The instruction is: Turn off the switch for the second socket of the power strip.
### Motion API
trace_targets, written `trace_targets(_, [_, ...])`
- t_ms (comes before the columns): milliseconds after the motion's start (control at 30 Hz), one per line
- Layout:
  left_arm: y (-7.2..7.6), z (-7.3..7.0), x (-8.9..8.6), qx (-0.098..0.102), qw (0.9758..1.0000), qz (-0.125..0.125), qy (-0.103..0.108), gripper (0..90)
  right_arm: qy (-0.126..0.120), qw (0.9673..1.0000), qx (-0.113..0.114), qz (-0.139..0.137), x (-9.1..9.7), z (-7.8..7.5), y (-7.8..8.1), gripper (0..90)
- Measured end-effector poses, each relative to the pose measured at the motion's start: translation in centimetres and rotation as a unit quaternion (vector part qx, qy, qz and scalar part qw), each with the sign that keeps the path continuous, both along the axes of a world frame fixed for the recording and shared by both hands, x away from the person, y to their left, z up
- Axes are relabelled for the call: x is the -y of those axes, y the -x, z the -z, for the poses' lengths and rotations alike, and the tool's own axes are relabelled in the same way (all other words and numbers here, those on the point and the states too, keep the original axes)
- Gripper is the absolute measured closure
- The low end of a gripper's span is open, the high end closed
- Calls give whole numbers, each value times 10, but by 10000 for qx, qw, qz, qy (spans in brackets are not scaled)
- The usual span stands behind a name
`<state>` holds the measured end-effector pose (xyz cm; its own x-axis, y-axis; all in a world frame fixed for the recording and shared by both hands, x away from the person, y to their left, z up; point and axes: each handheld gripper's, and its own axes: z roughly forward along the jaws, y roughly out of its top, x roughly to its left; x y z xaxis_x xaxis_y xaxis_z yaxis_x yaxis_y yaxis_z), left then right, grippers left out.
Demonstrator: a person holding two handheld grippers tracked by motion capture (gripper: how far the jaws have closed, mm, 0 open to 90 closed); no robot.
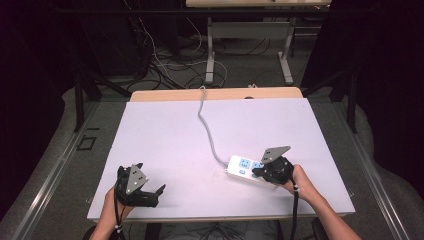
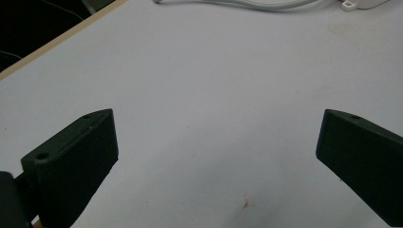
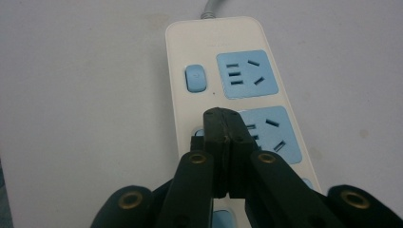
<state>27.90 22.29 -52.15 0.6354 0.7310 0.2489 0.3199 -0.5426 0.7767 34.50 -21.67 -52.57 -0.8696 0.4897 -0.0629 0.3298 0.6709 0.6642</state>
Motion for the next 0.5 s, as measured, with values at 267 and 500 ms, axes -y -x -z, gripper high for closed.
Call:
trace_targets(267, [0,0,0,-10,10000,-8,22,0,244,9995,200,2,-6,-1,6,900])
trace_targets(500, [-1,0,0,-5,10000,-5,18,0,401,9984,390,-64,-8,0,9,900])
